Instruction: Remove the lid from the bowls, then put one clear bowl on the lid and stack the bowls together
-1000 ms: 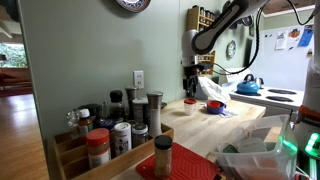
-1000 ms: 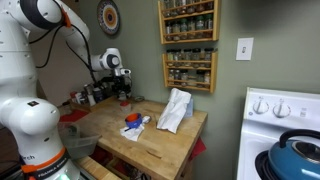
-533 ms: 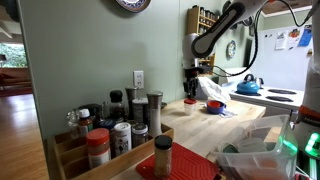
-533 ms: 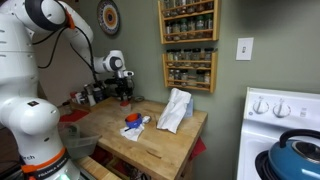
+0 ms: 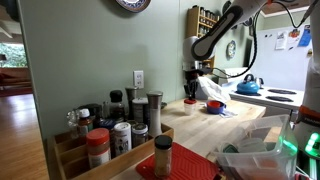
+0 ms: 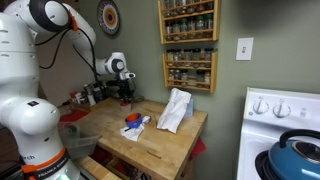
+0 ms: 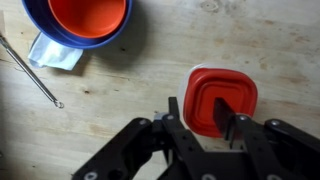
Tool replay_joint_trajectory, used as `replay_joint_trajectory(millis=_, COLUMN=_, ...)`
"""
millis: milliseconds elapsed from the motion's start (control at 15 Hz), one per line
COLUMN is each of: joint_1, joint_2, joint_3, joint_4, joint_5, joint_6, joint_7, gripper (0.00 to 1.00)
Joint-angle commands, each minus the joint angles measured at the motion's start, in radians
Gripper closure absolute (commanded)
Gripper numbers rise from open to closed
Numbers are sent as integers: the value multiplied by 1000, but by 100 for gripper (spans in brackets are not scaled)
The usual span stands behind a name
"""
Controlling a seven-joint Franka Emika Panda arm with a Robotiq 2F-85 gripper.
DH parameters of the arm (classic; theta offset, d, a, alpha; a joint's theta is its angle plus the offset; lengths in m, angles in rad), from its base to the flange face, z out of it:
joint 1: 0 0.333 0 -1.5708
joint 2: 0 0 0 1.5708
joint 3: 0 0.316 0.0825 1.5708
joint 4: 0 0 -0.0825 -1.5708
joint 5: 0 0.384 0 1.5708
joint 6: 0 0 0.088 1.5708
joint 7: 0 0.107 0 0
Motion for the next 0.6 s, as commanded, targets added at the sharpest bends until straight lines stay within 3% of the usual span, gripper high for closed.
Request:
replay_joint_trajectory(millis=0, joint_1=9, joint_2=13, joint_3=-16, joint_4=1, joint_5=-17, joint_6=20, joint_7=20, gripper=90)
replay_joint_trajectory(millis=133, joint_1=9, joint_2=14, joint_3=-19, joint_4=0, joint_5=-18, joint_6=20, joint_7=20, gripper=100)
replay_joint_trajectory(millis=533, joint_1=8, joint_2=9, joint_3=-24, joint_4=-1, joint_5=-18, joint_6=20, joint_7=18, gripper=98)
